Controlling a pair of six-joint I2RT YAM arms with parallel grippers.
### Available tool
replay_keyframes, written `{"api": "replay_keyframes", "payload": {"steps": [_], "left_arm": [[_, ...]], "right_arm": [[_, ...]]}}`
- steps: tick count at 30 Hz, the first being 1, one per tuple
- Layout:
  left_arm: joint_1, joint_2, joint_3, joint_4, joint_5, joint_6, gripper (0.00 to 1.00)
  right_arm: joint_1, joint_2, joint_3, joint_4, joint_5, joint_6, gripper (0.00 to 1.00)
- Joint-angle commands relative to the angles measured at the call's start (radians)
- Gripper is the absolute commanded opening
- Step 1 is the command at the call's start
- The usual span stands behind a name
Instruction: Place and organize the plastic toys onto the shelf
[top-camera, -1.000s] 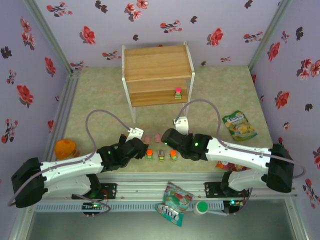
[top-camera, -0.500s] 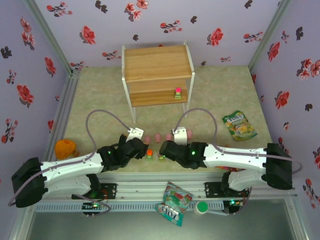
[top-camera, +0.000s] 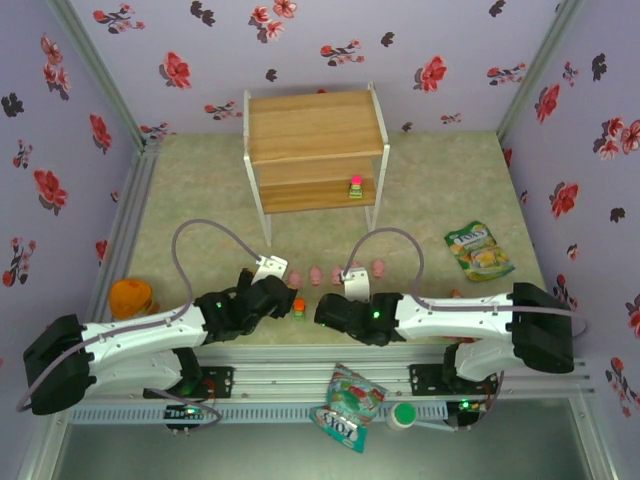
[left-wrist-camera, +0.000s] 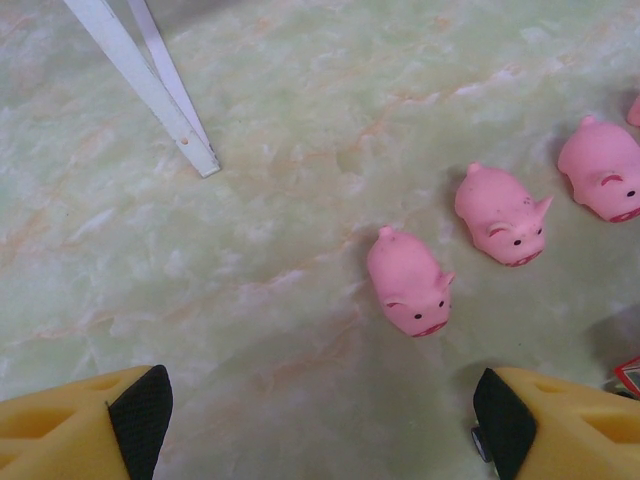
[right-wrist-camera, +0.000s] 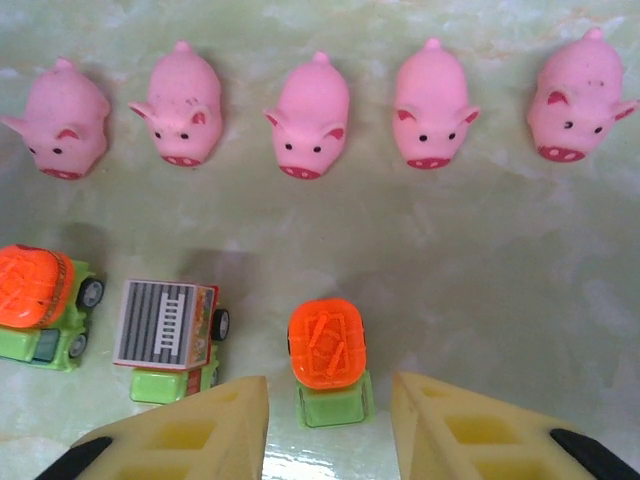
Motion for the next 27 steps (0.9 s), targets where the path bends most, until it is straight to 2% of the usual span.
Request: {"api": "replay_keyframes", "payload": {"steps": [1,16,27], "left_arm": [[-0.006,0.012,0.028,0.009,-0.008,0.011,0.84],[-0.007,0.008,0.026,0.007,-0.008,0.013,0.84],[-0.008,0.009,0.027,0.007,-0.008,0.013,0.84]], "right_arm": [[0.008,0.021,-0.024,0.019,-0.011,0.030,0.39],[0.005,0.098,-0.074,0.134,-0.043,0.040,0.41],[-0.005,0.114,-0.092,0.149,-0.049,0.046,0.41]]}}
